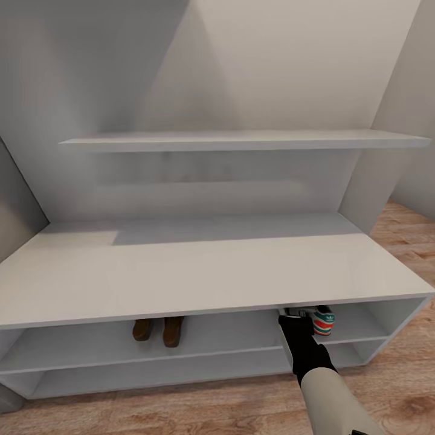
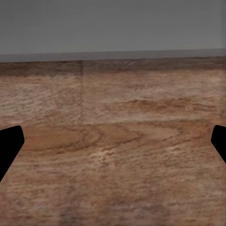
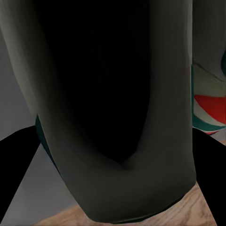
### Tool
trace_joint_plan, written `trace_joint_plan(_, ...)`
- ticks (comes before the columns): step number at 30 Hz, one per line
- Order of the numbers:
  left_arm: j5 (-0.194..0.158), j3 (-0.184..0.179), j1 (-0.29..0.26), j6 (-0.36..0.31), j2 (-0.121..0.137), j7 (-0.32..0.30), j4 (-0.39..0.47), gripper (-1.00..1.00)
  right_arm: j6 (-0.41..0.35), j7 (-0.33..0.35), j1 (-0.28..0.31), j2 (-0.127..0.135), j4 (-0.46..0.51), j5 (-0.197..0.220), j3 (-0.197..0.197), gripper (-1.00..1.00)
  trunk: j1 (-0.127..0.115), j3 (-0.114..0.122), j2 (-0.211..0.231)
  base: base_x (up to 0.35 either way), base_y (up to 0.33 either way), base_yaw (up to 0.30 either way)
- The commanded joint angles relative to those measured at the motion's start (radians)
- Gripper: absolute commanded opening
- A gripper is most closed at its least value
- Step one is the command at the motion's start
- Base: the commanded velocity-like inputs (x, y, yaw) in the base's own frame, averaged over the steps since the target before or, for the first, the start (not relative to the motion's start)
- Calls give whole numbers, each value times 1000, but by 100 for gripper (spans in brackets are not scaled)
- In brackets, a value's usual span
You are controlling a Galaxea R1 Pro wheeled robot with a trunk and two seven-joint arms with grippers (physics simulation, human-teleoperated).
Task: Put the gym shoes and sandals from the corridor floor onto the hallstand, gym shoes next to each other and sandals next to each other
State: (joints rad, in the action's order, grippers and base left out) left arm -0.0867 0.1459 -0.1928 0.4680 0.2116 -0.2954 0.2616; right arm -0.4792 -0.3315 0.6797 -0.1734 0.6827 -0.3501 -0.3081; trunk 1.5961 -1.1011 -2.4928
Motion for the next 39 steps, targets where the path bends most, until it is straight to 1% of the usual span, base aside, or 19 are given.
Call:
trace_joint_plan(1,-9,3,0,0,0,-10,-1,100,-6,1,0,-1,-17,-6,-5,-100,0,-1,0,1,-1,0)
trace_joint_plan(9,-10,3,0,0,0,-11,-1,100,-6,1,0,-1,-17,-6,-5,-100,0,-1,0,0,0,0)
trace_joint_plan(10,-10,3,0,0,0,-10,-1,100,-6,1,0,-1,-17,-6,-5,100,0,-1,0,0,0,0)
trace_joint_plan(24,-10,3,0,0,0,-10,-1,100,-7,1,0,-1,-17,-6,-5,100,0,-1,0,-6,0,0)
trace_joint_plan(29,-10,3,0,0,0,-10,-1,100,-7,2,0,-1,-18,-6,-5,100,0,-1,0,-232,0,0)
trace_joint_plan(39,-10,3,0,1,0,-10,-1,100,-7,2,0,-1,-18,-6,-5,100,0,-1,0,-320,0,0)
